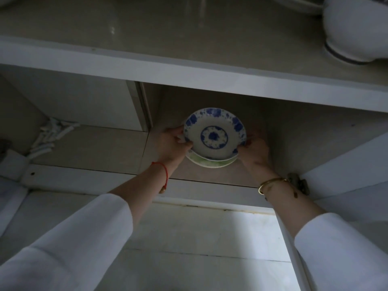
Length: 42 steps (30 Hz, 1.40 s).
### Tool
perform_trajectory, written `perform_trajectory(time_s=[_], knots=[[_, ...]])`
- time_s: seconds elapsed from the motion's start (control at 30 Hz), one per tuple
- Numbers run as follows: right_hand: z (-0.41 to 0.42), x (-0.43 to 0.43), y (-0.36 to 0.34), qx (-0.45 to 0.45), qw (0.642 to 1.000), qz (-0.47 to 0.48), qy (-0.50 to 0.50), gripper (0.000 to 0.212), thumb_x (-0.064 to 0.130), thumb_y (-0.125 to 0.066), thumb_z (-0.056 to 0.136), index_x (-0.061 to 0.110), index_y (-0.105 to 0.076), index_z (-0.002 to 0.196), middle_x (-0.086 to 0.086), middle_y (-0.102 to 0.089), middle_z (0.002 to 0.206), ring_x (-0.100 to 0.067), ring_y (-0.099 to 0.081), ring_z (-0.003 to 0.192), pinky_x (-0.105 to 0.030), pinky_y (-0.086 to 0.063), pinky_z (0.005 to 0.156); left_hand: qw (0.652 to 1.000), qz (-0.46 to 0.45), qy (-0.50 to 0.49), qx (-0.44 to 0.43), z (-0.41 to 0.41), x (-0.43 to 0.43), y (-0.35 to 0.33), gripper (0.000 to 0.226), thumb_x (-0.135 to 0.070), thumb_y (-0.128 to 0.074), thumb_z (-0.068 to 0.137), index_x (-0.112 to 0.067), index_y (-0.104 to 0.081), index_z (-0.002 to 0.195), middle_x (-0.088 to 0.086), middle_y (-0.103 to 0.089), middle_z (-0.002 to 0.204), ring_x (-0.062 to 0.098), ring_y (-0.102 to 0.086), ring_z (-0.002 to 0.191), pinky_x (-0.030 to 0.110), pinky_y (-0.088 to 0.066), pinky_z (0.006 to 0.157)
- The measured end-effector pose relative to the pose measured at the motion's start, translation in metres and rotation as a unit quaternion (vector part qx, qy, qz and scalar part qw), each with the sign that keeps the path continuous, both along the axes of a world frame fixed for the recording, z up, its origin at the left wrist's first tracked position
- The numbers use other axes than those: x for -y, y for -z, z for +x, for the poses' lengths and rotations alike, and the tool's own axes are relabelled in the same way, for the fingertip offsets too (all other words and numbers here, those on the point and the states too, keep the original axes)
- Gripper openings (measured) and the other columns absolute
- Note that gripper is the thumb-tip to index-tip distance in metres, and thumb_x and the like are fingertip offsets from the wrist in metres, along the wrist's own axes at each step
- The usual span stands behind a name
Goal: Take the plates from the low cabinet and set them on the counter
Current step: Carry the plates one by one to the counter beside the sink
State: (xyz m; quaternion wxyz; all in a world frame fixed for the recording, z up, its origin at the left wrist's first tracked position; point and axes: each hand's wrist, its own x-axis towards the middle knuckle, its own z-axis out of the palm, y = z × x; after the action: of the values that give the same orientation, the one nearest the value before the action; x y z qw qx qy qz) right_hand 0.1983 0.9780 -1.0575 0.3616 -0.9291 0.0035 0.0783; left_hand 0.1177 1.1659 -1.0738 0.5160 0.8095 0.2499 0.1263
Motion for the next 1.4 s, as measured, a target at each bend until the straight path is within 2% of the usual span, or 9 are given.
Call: perform_trajectory(time_s=[0.23,0.3,0.37,0.5,0.63,0.77,0.97,1.17,1.4], knots=[[-0.043,0.001,-0.009,0.015,0.992,0.127,0.024,0.031,-0.003,-0.066,0.078,0.014,-0.05,0.098,-0.018,-0.064,0.116,-0.024,-0.063,0.098,-0.016,-0.054,0.065,0.988,-0.141,-0.03,0.055,-0.046,0.006,-0.018,0.03,0.004,-0.08,0.074,-0.011,-0.073,0.099,0.009,-0.075,0.094,0.025,-0.072,0.096,0.046,-0.06,0.086],[-0.064,0.002,-0.016,0.012,0.987,0.161,0.028,0.033,-0.004,-0.064,0.077,0.019,-0.046,0.094,-0.018,-0.062,0.116,-0.031,-0.065,0.101,-0.044,-0.06,0.079,0.989,-0.139,-0.027,0.053,-0.066,0.007,-0.028,0.036,0.002,-0.078,0.078,-0.004,-0.067,0.112,0.015,-0.073,0.107,0.025,-0.069,0.101,0.042,-0.06,0.086],[-0.08,0.004,-0.017,0.004,0.981,0.191,0.04,0.034,-0.004,-0.062,0.077,0.017,-0.048,0.1,-0.015,-0.063,0.113,-0.031,-0.066,0.102,-0.053,-0.058,0.084,0.987,-0.148,-0.04,0.049,-0.08,0.007,-0.034,0.042,0.001,-0.078,0.078,-0.009,-0.062,0.115,0.008,-0.072,0.108,0.016,-0.069,0.099,0.032,-0.06,0.082],[-0.12,0.012,-0.031,-0.022,0.966,0.255,0.042,0.042,-0.007,-0.058,0.08,0.013,-0.057,0.117,0.0,-0.066,0.1,-0.021,-0.066,0.098,-0.048,-0.058,0.088,0.984,-0.161,-0.036,0.064,-0.114,0.01,-0.061,0.043,0.004,-0.08,0.075,-0.027,-0.06,0.097,-0.012,-0.066,0.093,-0.009,-0.067,0.075,0.01,-0.054,0.058],[-0.151,0.022,-0.064,-0.034,0.956,0.284,0.058,0.043,-0.005,-0.061,0.082,0.022,-0.057,0.116,0.008,-0.066,0.098,-0.003,-0.063,0.086,-0.035,-0.058,0.078,0.985,-0.161,-0.032,0.054,-0.144,0.015,-0.102,0.046,0.006,-0.076,0.077,-0.007,-0.058,0.116,-0.003,-0.066,0.101,0.006,-0.064,0.087,0.014,-0.055,0.063],[-0.186,0.03,-0.127,-0.024,0.96,0.268,0.075,0.045,-0.002,-0.064,0.082,0.018,-0.056,0.122,0.015,-0.062,0.098,0.006,-0.064,0.08,-0.015,-0.055,0.062,0.99,-0.135,-0.017,0.02,-0.173,0.019,-0.16,0.044,0.006,-0.075,0.078,-0.009,-0.058,0.115,0.001,-0.067,0.105,0.014,-0.065,0.091,0.026,-0.054,0.077],[-0.256,0.045,-0.249,-0.061,0.967,0.238,0.073,0.044,0.0,-0.061,0.085,0.028,-0.052,0.118,0.001,-0.064,0.11,-0.02,-0.067,0.097,-0.037,-0.062,0.072,0.987,-0.152,0.001,-0.044,-0.228,0.026,-0.265,0.04,0.005,-0.074,0.079,-0.018,-0.059,0.108,0.0,-0.067,0.11,0.019,-0.065,0.099,0.028,-0.057,0.075],[-0.315,0.06,-0.383,-0.064,0.964,0.249,0.071,0.05,-0.002,-0.062,0.086,0.042,-0.05,0.106,0.023,-0.06,0.099,-0.004,-0.064,0.09,-0.01,-0.053,0.055,0.987,-0.152,0.008,-0.045,-0.289,0.045,-0.402,0.046,-0.004,-0.078,0.077,-0.033,-0.061,0.108,-0.013,-0.066,0.113,-0.004,-0.065,0.094,0.01,-0.054,0.065],[-0.365,0.083,-0.56,-0.041,0.955,0.283,0.076,0.042,0.001,-0.061,0.085,0.033,-0.052,0.111,0.01,-0.062,0.104,-0.02,-0.066,0.095,-0.027,-0.061,0.063,0.987,-0.159,0.013,0.016,-0.343,0.068,-0.587,0.047,0.0,-0.074,0.078,-0.021,-0.062,0.118,-0.008,-0.067,0.115,0.002,-0.066,0.101,0.014,-0.054,0.077]])
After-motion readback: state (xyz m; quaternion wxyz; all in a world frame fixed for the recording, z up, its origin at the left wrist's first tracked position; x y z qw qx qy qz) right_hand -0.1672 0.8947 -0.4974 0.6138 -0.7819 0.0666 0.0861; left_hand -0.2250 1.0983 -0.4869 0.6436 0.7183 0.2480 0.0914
